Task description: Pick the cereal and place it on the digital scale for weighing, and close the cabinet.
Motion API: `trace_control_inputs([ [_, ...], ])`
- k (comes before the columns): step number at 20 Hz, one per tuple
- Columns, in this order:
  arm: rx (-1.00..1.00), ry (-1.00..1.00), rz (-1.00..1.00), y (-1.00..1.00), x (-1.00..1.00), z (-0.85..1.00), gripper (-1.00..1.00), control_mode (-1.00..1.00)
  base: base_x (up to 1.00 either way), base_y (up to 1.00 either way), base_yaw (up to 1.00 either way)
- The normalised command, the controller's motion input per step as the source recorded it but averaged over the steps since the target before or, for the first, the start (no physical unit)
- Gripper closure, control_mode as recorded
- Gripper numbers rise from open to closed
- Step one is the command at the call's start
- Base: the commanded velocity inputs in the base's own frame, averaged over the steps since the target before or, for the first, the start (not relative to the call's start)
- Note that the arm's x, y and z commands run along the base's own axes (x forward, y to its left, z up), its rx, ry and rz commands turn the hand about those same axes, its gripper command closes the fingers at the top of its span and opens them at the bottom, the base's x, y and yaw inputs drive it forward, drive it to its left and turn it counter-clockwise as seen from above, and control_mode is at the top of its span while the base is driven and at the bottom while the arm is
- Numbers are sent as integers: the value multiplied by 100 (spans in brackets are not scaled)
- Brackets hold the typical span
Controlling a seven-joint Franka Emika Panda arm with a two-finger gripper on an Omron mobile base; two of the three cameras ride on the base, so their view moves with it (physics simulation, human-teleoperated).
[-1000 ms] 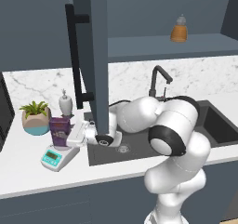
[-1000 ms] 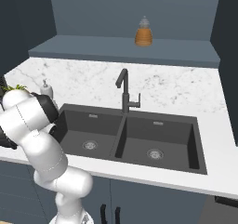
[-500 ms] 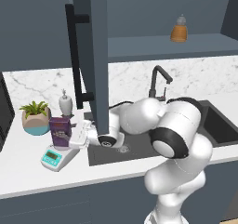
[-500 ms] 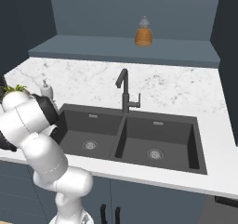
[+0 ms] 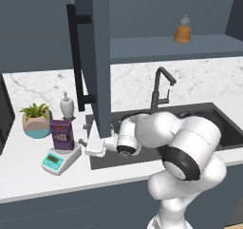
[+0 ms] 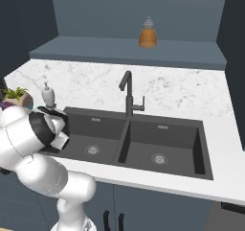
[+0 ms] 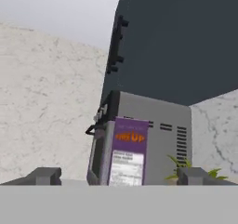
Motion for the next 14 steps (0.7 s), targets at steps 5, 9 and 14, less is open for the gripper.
trace_control_inputs([
  [5, 9, -19, -6, -74, -49, 37, -100, -100, 0, 0, 0],
  [9, 6, -25, -9, -70, -31, 71, -100, -100, 0, 0, 0],
  [14, 6, -25, -7, -67, -25, 96, -100, -100, 0, 0, 0],
])
